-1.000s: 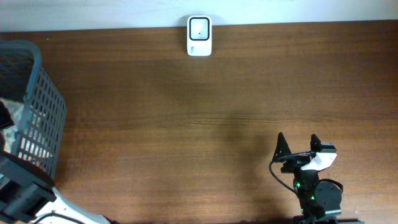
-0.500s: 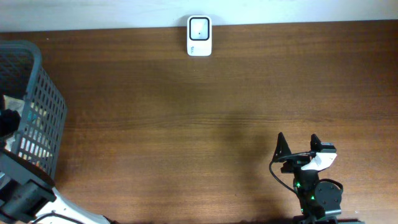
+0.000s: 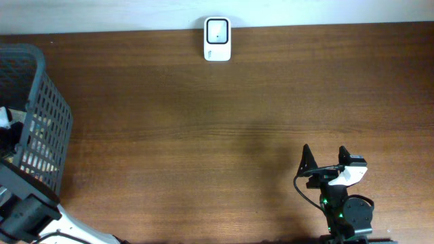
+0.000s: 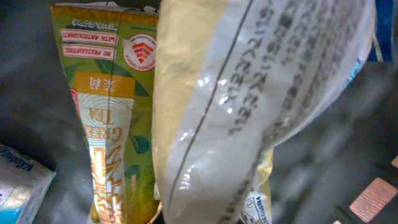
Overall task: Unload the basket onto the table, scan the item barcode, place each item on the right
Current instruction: 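Lift the white bag out and place it on the table center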
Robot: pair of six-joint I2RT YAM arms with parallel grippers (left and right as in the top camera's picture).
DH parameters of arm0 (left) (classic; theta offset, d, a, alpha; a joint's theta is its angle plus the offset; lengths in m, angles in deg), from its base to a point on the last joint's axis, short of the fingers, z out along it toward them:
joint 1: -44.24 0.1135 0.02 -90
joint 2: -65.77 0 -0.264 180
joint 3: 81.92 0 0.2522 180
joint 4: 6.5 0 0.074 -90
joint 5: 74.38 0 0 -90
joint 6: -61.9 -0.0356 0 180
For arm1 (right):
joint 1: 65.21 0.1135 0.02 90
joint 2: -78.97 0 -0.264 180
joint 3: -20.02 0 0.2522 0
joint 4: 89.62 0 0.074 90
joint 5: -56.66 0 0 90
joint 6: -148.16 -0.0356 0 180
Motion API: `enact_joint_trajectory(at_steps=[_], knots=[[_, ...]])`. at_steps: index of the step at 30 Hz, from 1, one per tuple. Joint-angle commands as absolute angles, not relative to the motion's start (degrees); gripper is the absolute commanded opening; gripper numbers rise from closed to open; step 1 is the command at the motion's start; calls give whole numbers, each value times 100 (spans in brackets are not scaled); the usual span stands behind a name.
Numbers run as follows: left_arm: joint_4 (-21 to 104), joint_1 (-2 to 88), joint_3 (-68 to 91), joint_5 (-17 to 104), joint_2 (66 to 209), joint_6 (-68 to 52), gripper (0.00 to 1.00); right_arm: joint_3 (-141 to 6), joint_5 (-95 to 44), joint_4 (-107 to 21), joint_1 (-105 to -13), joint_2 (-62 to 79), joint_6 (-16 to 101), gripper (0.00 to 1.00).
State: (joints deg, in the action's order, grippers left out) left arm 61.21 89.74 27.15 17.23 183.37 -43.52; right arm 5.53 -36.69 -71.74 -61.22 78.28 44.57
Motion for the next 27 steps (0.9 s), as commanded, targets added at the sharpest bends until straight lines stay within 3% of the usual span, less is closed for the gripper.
enact_joint_trajectory(at_steps=[1,11,15,19,27], knots=[[6309,9016,2980,1699,18263,-4376,0,594,-3658,-7152,-6148,7865,4416,99],[7308,8585,5904,2252,17150,-3309,0,594,-3658,-7152,-6148,7865,4416,99],[7542,8060,6256,2632,16518,-3126,0,594,-3658,-7152,-6148,7865,4416,99],[7898,6948,6256,2816,16101,-3110,0,594,-3658,-7152,-6148,7865,4416,99],[8399,4666,5445,2975,16621,-3600,0,594,-3658,-7152,-6148,7865,4416,99]])
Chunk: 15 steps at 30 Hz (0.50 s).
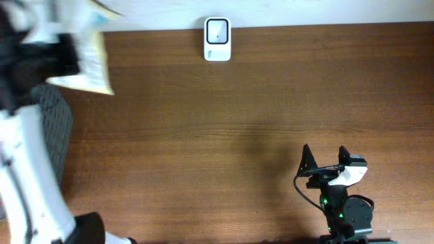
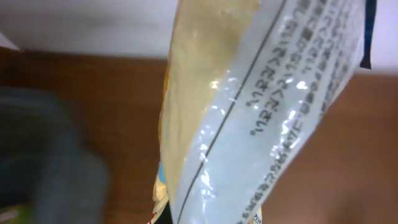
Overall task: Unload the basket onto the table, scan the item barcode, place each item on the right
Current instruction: 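Lift the white bag out and place it on the table center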
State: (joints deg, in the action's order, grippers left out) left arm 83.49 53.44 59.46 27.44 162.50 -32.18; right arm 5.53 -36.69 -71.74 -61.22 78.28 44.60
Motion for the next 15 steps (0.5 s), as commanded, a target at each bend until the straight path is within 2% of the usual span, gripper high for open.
enact_joint_trajectory(at_steps=[1,6,15], knots=[[8397,4452,5246,3115,16737,-3790,0,594,-3658,-7152,-6148,7865,4416,99],[8344,3451,4311,3386,17703,-4603,0,594,-3658,-7152,-6148,7865,4416,99],[8322,2797,4079,3395,19292,-4710,0,594,-3658,-7152,-6148,7865,4416,99]])
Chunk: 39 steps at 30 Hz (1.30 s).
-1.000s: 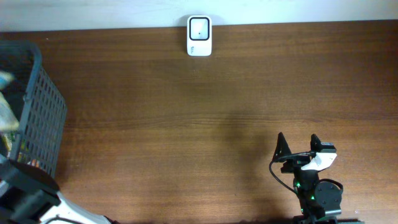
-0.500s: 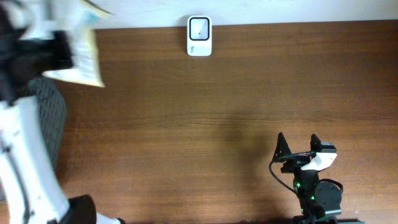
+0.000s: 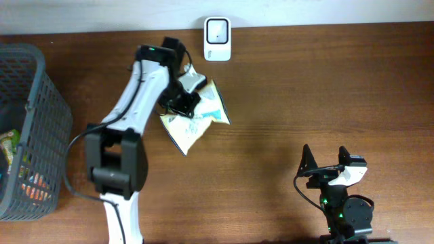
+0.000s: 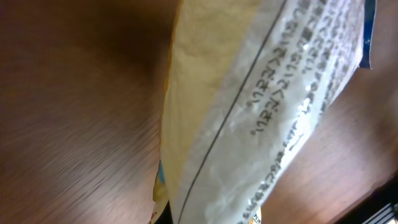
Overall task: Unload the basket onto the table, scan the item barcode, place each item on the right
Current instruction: 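Lift the white bag out and place it on the table center, then return the left gripper into the basket above the green drink pouch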
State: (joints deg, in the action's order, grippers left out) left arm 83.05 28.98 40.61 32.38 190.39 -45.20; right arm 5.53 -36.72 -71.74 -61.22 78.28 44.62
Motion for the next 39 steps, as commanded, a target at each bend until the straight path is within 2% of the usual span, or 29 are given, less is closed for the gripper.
enact_joint_trajectory(at_steps=[1,2,3,8,12,21,26,30,39], knots=[[8322,2760,4079,3395,19380,-4708,0,594,-3658,-7152,-6148,7865,4416,99],[8320,2732,4079,3395,19441,-4708,1,594,-3658,-7152,-6148,7865,4416,99],[8318,2712,4079,3393,19476,-4708,11,594,-3658,-7152,-6148,7865,4416,99],[8314,2710,4158,3391,19480,-4706,100,594,-3658,-7152,-6148,7865,4416,99],[8639,2793,4702,3388,19476,-4704,99,594,-3658,-7152,-6148,7865,4416,99],[9999,3355,7836,3386,19476,-4426,99,594,-3658,-7152,-6148,7865,4416,99],[10353,4065,9803,3386,19476,-3948,99,594,-3658,-7152,-6148,7865,4416,99],[10397,4747,10789,3386,19476,-3469,99,594,-3658,-7152,-6148,7865,4416,99],[10394,5929,11172,2975,19347,-3366,99,594,-3658,-7152,-6148,7865,4416,99]])
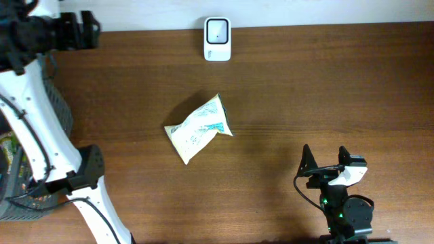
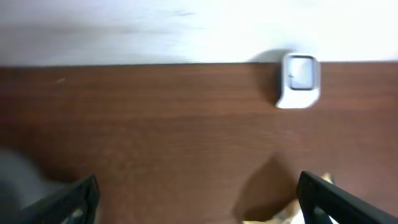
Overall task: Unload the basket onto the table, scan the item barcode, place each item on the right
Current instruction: 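Return the left gripper into the basket above the green drink pouch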
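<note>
A pale yellow and white snack bag (image 1: 198, 129) lies flat on the brown table, below and a little left of the white barcode scanner (image 1: 217, 39) at the far edge. My left gripper (image 1: 87, 30) is up at the far left corner, well away from the bag. In the left wrist view it (image 2: 199, 199) stands open and empty, with the scanner (image 2: 300, 88) ahead and a corner of the bag (image 2: 287, 215) at the bottom edge. My right gripper (image 1: 325, 157) rests open near the front right.
A grey mesh basket (image 1: 62, 112) with other packets stands at the left edge, partly behind my left arm. A white wall runs along the table's far edge.
The left gripper has let go of the snack bag, which now lies on the table. The gripper has opened and stands at the far left corner. The right arm is unchanged.
My left gripper was shut on the bag inside the basket. It then held the bag high over the far left of the table, then close to the table near the scanner. Now the bag lies there free.
</note>
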Robot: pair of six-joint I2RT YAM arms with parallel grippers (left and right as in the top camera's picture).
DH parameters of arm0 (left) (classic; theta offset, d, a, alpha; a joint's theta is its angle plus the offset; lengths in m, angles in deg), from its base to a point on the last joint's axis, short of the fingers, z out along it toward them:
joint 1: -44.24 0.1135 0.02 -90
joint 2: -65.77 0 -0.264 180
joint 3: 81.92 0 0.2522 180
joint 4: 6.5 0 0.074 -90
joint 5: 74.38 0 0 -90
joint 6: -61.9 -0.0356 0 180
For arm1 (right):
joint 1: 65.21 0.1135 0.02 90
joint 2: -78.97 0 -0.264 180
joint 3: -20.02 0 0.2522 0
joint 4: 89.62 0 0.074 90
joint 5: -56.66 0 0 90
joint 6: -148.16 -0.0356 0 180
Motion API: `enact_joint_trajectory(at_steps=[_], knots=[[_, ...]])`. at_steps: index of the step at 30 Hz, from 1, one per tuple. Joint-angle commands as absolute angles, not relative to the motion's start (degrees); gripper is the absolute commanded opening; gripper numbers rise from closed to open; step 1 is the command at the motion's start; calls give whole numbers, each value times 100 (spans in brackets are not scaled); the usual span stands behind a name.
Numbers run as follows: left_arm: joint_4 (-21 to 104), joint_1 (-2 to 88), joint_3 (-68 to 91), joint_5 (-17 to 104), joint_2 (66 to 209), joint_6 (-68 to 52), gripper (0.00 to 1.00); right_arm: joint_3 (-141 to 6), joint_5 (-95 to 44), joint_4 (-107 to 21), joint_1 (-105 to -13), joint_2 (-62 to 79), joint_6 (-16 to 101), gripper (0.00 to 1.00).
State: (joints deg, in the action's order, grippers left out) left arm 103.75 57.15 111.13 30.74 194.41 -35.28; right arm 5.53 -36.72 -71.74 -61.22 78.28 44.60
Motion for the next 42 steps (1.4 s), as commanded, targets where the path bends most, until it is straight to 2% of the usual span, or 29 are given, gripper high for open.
enact_joint_trajectory(at_steps=[1,6,9,14,21,33,42], knots=[[10397,5984,11172,2975,19347,-3366,99,594,-3658,-7152,-6148,7865,4416,99],[10394,6253,11172,2359,19340,-3327,99,594,-3658,-7152,-6148,7865,4416,99],[10397,6535,11167,1952,19336,-2811,99,594,-3658,-7152,-6148,7865,4416,99],[10397,7322,11167,1920,19336,-2197,99,594,-3658,-7152,-6148,7865,4416,99],[10397,8087,11067,1922,19336,-2149,99,594,-3658,-7152,-6148,7865,4416,99],[10397,8648,9541,1871,19336,-2260,99,594,-3658,-7152,-6148,7865,4416,99],[10160,8718,8418,1500,19336,-2280,99,594,-3658,-7152,-6148,7865,4416,99]])
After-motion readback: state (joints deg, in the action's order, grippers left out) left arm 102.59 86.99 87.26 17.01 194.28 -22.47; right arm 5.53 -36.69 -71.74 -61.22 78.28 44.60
